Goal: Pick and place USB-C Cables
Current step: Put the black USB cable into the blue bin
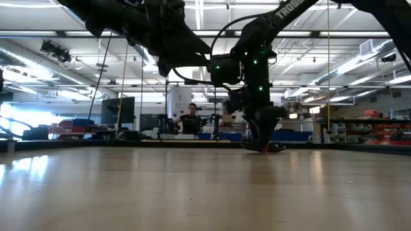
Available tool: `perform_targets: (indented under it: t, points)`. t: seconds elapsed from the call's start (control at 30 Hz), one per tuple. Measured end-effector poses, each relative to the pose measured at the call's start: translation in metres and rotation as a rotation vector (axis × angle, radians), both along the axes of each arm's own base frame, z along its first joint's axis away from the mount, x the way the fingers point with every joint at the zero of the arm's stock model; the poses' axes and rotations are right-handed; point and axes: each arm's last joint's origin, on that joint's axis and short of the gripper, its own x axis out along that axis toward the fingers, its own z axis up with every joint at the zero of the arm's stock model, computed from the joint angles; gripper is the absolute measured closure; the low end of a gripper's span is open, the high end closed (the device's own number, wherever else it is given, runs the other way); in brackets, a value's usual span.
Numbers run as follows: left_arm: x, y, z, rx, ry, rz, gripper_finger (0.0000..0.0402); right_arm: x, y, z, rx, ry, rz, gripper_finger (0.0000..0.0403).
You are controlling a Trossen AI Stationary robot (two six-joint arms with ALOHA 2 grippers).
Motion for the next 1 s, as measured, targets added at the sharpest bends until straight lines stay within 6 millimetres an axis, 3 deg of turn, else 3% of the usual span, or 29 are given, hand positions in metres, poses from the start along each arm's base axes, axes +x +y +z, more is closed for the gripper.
perform_targets:
  t: [0.33, 0.63, 1.0]
  points:
    - [0.0, 0.0002, 0.0001, 0.002, -0.001, 0.002, 0.023, -0.0001, -0.0004, -0.0002, 0.043, -0.022, -0.045, 0.0241]
    - [0.0001, 0.0001, 0.0002, 0.002, -0.002, 0.002, 0.023, 0.0005, -0.0005, -0.0002, 0.043, -0.034, -0.071, 0.0377]
    - [0.0002, 0.0001, 0.0004, 0.001, -0.002, 0.001, 0.023, -0.003, 0.007, -0.0002, 0.058, 0.012, -0.099, 0.0377]
